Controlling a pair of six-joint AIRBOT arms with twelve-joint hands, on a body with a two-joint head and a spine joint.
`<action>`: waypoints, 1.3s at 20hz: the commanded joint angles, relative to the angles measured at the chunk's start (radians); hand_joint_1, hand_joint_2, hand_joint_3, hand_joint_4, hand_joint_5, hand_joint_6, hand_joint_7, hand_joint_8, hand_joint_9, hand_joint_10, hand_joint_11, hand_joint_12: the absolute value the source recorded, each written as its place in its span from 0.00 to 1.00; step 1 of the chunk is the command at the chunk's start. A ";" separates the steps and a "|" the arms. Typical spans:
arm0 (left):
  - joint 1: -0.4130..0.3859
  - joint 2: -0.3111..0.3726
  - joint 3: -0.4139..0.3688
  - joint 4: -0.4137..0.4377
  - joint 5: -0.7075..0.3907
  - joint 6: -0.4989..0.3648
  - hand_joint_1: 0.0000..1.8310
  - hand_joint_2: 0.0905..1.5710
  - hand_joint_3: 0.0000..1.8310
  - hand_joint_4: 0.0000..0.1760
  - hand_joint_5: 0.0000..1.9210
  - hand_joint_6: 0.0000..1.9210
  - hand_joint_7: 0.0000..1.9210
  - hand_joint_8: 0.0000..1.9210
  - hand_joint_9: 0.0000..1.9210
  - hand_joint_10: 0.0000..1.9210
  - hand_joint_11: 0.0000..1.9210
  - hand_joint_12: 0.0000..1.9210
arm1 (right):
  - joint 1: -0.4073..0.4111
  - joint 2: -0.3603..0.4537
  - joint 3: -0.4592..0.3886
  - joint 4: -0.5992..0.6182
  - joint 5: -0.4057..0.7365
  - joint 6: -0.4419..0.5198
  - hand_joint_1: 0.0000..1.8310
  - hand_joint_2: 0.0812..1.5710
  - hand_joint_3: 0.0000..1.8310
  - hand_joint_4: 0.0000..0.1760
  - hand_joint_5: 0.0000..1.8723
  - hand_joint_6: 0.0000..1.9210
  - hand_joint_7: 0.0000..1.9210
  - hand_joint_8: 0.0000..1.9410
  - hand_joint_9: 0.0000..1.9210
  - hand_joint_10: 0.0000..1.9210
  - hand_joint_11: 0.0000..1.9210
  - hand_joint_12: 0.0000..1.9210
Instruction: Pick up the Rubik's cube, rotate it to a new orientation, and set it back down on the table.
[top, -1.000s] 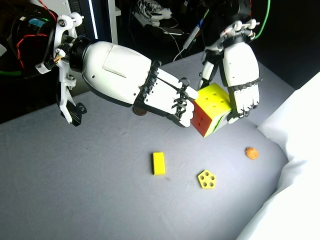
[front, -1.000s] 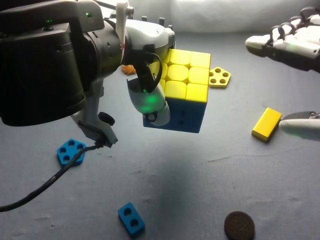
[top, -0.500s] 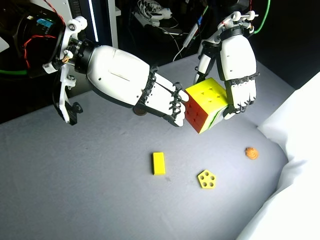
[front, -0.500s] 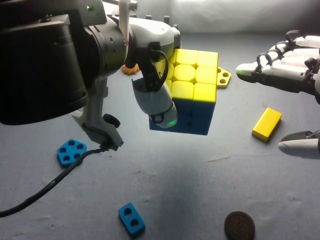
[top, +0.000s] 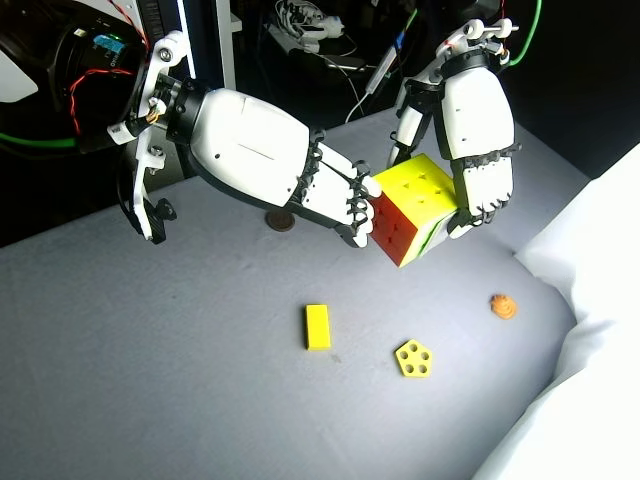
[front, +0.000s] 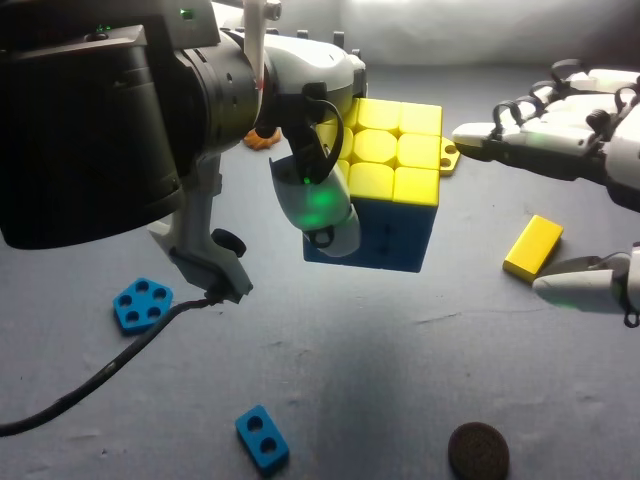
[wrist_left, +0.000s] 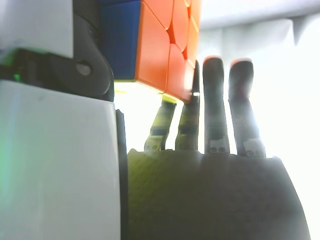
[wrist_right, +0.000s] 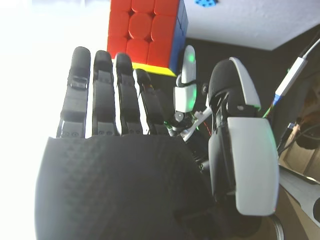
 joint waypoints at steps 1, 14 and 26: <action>-0.023 0.002 -0.002 0.063 0.038 -0.005 0.63 0.67 0.00 0.00 0.08 0.87 0.03 0.98 0.05 0.99 0.06 1.00 | 0.014 0.001 -0.005 0.000 0.077 0.001 0.25 0.76 0.00 0.00 0.02 0.00 0.10 0.00 0.10 0.00 0.00 0.21; -0.026 -0.005 0.004 0.063 0.031 -0.005 0.61 0.64 0.00 0.00 0.10 0.87 0.05 0.96 0.07 0.96 0.07 1.00 | 0.000 -0.004 -0.055 0.007 0.121 0.005 0.28 0.74 0.00 0.00 0.08 0.00 0.28 0.28 0.15 0.49 0.00 0.56; -0.026 -0.011 0.015 0.063 0.031 -0.007 0.62 0.66 0.00 0.00 0.09 0.87 0.03 0.97 0.06 0.98 0.07 1.00 | -0.003 -0.032 -0.022 0.037 0.154 -0.018 0.32 0.73 0.00 0.00 0.04 0.00 0.19 0.81 0.17 0.87 0.00 0.64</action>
